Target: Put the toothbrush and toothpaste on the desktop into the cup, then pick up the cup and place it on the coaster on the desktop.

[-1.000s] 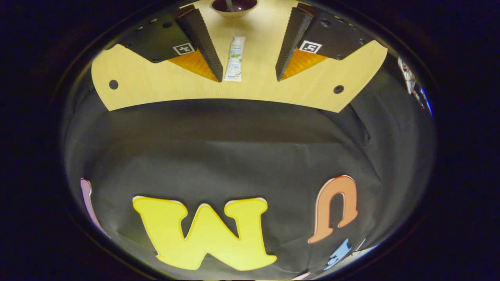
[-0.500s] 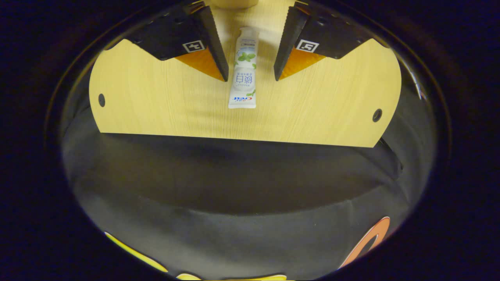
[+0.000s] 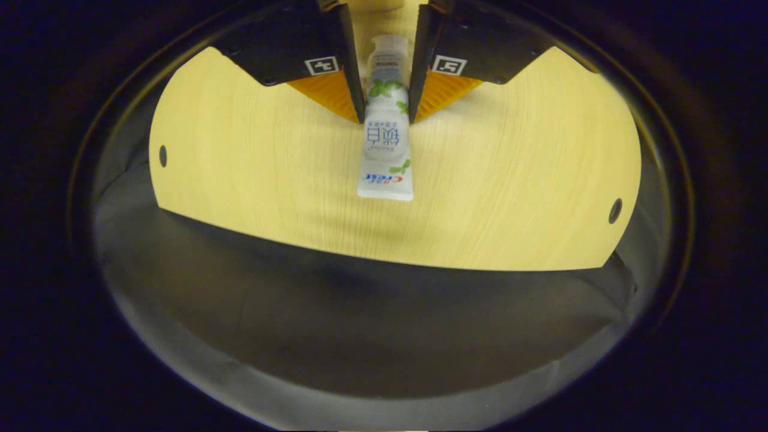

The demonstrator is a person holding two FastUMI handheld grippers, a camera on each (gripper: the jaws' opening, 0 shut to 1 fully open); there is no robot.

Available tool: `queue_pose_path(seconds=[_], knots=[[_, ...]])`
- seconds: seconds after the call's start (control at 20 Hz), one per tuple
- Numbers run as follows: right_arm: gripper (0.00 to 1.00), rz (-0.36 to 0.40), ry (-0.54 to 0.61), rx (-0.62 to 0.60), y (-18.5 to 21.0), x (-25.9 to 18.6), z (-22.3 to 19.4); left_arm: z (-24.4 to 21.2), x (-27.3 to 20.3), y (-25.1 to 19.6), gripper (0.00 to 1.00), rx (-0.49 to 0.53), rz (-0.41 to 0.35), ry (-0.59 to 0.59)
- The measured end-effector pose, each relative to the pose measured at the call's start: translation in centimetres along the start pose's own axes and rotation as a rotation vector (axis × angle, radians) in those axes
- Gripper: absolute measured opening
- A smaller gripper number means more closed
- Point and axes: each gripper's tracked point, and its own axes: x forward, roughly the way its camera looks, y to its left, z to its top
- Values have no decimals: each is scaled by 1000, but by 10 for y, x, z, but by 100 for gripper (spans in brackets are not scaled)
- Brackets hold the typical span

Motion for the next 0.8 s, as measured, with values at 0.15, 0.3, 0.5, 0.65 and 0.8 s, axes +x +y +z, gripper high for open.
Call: queue_pose_path(seconds=[0.15,0.3,0.5,0.65,0.8], knots=[[20,4,27,13,-2,1,-2,1,-1,-1,96,-3,-2,-2],[18,95,23,46,-5,-10,-1,-3,1,-1,96,-3,-4,9],[18,219,-108,76,-2,-20,5,-6,2,-1,97,-7,-1,17],[18,358,-258,93,-4,-22,7,-11,2,-3,97,-15,-6,36],[17,421,-429,71,-11,-31,13,-10,2,-6,97,3,-3,27]])
